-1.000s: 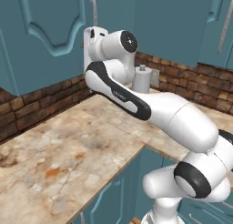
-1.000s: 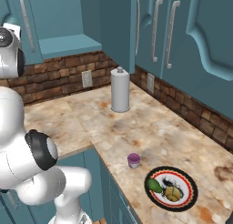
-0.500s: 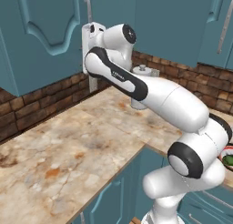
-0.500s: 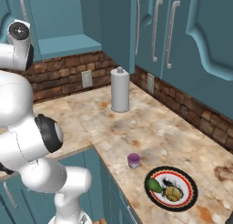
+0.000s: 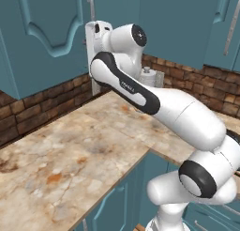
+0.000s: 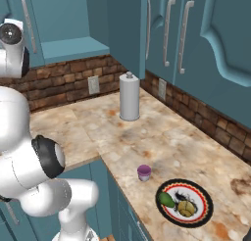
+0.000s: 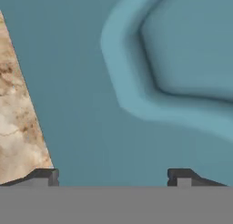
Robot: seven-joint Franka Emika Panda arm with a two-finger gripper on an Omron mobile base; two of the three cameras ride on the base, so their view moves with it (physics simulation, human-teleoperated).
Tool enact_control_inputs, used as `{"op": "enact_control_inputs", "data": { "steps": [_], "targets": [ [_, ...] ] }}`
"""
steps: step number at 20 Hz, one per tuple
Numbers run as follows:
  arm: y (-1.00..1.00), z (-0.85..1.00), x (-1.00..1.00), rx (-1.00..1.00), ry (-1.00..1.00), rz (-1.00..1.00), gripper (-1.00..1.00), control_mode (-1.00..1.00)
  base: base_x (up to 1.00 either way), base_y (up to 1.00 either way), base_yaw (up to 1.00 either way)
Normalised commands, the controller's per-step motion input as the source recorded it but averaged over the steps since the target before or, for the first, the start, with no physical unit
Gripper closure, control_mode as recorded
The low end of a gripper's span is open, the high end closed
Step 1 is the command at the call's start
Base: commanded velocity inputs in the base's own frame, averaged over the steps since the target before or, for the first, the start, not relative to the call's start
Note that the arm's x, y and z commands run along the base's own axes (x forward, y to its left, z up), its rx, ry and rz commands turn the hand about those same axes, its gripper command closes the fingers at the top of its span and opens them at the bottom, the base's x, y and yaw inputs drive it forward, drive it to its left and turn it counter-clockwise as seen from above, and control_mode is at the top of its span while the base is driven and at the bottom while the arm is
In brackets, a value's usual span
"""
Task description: Pick the avocado and bread from the counter and place them on the plate. Then pick the jam from the cabinet and place it next to the plate. Lastly close the cabinet door.
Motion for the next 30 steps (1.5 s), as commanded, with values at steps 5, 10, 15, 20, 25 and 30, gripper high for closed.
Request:
{"op": "enact_control_inputs", "data": {
  "steps": [5, 10, 15, 20, 25, 30],
  "targets": [
    [-0.16, 0.38, -0.75, 0.0, -0.26, -0.01, -1.0, -1.0, 0.0, 0.0, 0.0],
    [-0.38, 0.33, -0.63, -0.01, -0.15, -0.08, -1.0, -1.0, 0.0, 0.0, 0.0],
    [-0.43, 0.2, -0.52, -0.01, -0.11, -0.12, -1.0, -1.0, 0.0, 0.0, 0.0],
    [-0.41, 0.17, -0.46, -0.01, -0.04, -0.08, -1.0, -1.0, 0.0, 0.0, 0.0],
    [-0.46, 0.16, -0.42, -0.03, -0.02, -0.11, -1.0, -1.0, 0.0, 0.0, 0.0],
    [-0.45, 0.15, -0.42, 0.0, 0.01, -0.11, -1.0, -1.0, 0.0, 0.0, 0.0]
  ]
}}
